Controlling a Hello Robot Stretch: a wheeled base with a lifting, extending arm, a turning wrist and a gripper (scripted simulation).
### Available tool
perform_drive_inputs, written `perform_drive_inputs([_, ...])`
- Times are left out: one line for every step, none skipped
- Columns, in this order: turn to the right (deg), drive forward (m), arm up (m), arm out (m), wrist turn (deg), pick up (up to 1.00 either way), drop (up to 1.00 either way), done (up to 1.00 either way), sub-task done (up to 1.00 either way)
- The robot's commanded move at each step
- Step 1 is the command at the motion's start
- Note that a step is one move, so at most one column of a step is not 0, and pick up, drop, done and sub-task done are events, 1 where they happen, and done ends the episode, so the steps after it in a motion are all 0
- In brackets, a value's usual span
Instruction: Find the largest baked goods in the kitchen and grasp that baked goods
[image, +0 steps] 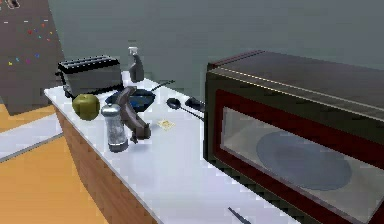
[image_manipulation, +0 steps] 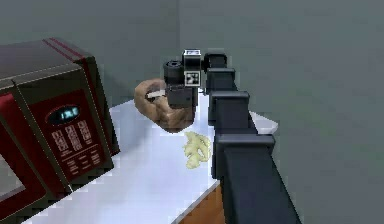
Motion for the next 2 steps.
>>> perform_drive_inputs([0.0, 0.00, 0.00, 0.00, 0.0, 1.00, 0.00, 0.00, 0.00])
perform_drive_inputs([0.0, 0.00, 0.00, 0.00, 0.0, 0.00, 0.00, 1.00, 0.00])
